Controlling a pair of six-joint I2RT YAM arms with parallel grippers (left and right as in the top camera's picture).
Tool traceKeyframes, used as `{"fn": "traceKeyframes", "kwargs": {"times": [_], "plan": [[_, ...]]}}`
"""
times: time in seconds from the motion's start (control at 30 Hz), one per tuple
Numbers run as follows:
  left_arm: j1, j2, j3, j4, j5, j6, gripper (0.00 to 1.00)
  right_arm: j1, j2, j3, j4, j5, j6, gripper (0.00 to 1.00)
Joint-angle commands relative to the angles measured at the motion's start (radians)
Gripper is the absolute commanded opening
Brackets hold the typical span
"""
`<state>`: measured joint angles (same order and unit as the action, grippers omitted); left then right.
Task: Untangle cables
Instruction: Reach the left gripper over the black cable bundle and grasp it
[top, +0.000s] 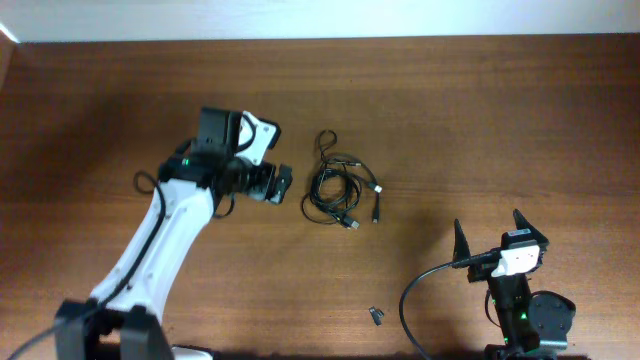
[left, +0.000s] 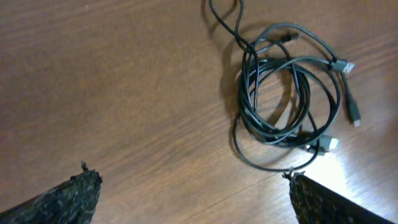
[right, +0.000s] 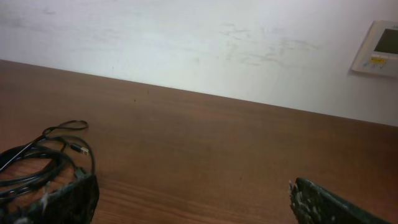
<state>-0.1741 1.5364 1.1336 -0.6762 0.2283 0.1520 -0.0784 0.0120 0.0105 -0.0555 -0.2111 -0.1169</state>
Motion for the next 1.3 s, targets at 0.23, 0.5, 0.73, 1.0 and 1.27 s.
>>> {"fn": "traceKeyframes", "kwargs": {"times": [0.23,0.5,0.73,1.0,1.27], "plan": [[-0.063,0.192,0.218,-0.141,0.004,-0.107,0.99,0.005,-0.008,-0.005,-0.006,0.001,-0.006,0.99],[-0.079,0.212,0.216,-0.147,-0.097,-0.341,0.99,0.005,-0.008,-0.005,-0.007,0.001,-0.006,0.99],[-0.186,0.304,0.216,-0.079,-0.200,-0.482,0.99,0.005,-0.008,-0.005,-0.007,0.001,-0.006,0.99],[-0.216,0.434,0.216,-0.034,-0.270,-0.664,0.99,0.005,-0.008,-0.005,-0.006,0.001,-0.006,0.99],[-0.217,0.481,0.216,-0.027,-0.243,-0.664,0.99,0.005,-0.008,-0.005,-0.007,0.001,-0.006,0.99]]}}
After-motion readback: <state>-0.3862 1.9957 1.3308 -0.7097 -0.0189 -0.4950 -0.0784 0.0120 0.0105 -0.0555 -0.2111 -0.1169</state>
